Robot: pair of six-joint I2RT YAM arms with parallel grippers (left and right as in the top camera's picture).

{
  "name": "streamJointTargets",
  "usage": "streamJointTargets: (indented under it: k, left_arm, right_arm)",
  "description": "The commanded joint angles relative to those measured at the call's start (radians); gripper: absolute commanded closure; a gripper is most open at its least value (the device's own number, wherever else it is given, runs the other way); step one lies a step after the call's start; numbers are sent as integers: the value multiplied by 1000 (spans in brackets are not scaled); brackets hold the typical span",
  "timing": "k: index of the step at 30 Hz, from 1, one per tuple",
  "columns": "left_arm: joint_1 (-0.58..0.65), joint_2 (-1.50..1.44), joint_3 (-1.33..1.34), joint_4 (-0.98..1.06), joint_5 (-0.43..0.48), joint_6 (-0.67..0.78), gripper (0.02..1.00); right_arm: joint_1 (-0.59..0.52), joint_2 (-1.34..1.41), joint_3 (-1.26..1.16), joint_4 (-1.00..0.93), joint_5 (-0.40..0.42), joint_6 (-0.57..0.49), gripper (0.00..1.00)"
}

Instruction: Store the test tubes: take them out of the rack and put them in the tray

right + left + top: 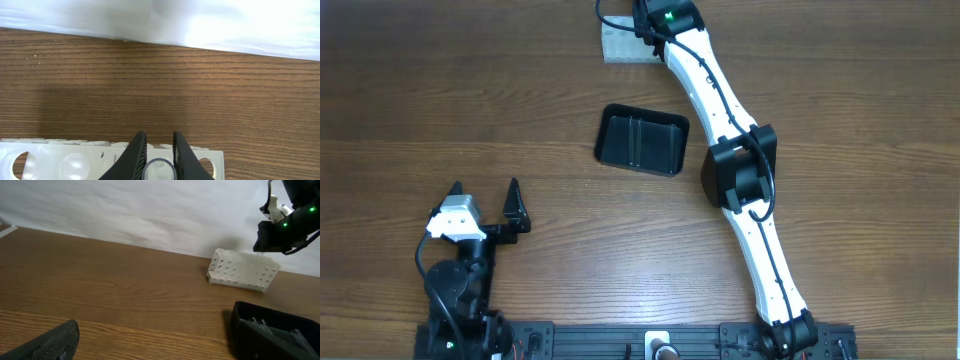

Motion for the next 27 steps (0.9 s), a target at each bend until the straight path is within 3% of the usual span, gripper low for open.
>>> streamJointTargets:
  k: [1,27]
  left_arm:
    - [-3,-8,-5,-4,13,18,20]
    - [-3,-8,-5,-4,13,18,20]
  right_arm:
    - [10,-22,-3,-5,-4,5,901]
    - [21,-247,-2,-64,-5,6,936]
